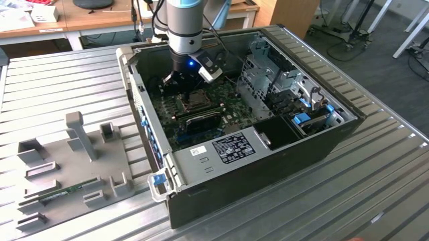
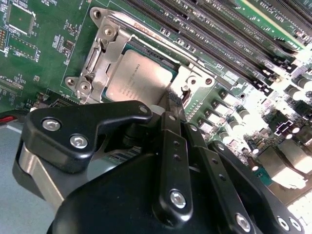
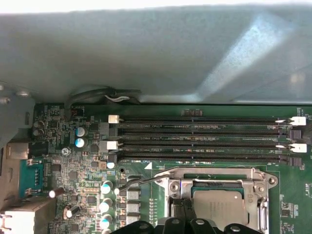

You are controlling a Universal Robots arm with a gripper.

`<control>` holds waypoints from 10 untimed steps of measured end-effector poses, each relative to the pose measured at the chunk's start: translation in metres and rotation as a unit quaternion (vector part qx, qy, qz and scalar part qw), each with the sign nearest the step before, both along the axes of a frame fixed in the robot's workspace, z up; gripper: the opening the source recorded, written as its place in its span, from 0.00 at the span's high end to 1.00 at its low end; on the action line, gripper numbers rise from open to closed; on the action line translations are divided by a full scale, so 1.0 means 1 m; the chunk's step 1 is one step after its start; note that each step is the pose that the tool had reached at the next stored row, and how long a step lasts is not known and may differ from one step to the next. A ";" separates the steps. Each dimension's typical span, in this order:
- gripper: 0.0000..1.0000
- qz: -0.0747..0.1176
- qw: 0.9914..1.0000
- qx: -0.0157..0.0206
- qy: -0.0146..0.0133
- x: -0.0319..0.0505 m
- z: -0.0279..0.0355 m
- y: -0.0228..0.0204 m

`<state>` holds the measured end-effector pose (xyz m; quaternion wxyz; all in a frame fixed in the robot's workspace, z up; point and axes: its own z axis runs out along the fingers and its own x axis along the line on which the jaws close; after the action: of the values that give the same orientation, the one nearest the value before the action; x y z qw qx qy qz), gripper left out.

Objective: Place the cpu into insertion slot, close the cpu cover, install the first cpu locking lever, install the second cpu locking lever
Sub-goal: 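Close the cpu cover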

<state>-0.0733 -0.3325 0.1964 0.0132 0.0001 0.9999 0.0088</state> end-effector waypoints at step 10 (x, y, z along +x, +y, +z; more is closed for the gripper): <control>0.89 0.000 1.000 0.001 -0.001 0.0003 0.0068 0.0004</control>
<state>-0.0730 -0.3320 0.2032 0.0137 0.0001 0.9999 0.0095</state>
